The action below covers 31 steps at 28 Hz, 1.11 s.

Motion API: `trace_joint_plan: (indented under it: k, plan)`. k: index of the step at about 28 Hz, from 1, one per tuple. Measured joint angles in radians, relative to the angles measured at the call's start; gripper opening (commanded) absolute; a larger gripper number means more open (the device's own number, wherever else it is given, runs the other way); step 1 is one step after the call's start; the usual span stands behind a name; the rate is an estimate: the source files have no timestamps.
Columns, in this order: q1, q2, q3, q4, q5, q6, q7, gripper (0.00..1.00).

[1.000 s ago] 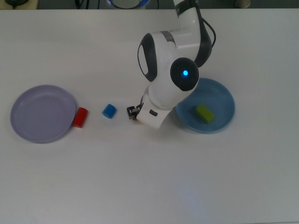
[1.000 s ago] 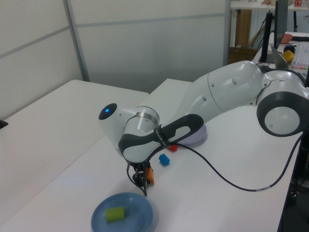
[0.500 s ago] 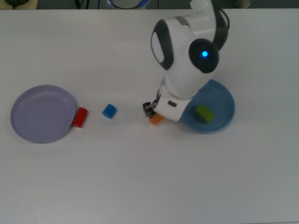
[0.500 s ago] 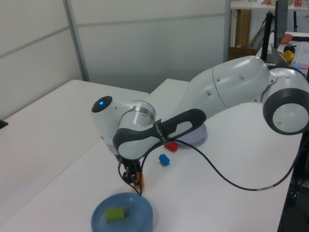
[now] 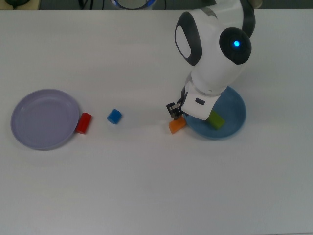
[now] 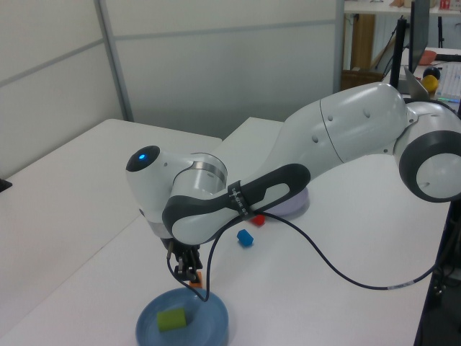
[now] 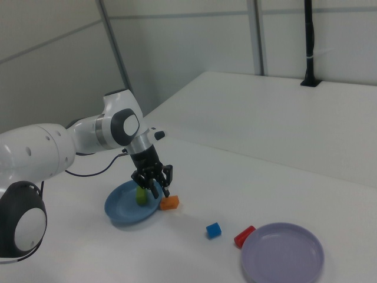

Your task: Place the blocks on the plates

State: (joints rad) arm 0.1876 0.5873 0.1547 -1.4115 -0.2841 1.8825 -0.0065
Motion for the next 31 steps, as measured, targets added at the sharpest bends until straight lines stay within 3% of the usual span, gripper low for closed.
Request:
trace_joint_plan:
  k: [31]
  plan:
    - [-0.015, 0.056, -0.034, -0.009, -0.027, 0.120, -0.004, 1.00]
